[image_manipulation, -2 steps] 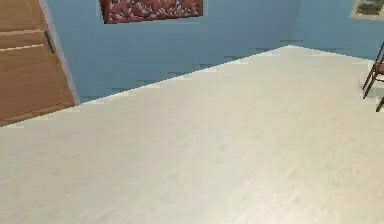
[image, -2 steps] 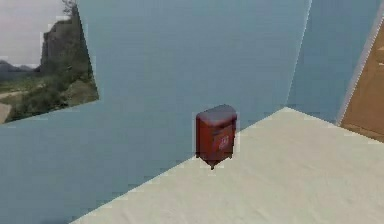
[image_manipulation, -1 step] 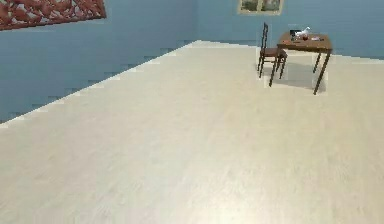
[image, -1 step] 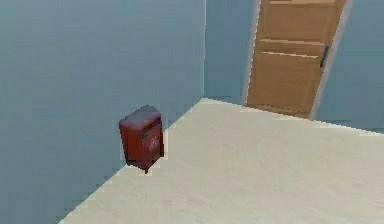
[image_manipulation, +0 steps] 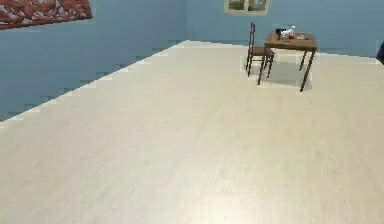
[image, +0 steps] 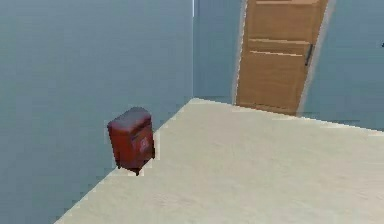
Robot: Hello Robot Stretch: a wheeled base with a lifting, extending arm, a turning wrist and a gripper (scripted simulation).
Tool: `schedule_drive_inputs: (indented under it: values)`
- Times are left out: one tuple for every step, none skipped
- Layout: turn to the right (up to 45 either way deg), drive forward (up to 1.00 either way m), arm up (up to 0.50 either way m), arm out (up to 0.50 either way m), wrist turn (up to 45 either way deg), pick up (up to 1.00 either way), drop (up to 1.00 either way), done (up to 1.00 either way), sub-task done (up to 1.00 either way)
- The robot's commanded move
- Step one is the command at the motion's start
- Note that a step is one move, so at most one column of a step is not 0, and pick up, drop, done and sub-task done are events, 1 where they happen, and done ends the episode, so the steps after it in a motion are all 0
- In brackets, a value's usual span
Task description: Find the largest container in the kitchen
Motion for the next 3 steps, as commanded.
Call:
schedule_drive_inputs:
  values:
    - [0.0, 0.80, 0.00, 0.00, 0.0, 0.00, 0.00, 0.00, 0.00]
    - [-33.0, 0.00, 0.00, 0.00, 0.0, 0.00, 0.00, 0.00, 0.00]
    - [0.0, 0.00, 0.00, 0.00, 0.0, 0.00, 0.00, 1.00, 0.00]
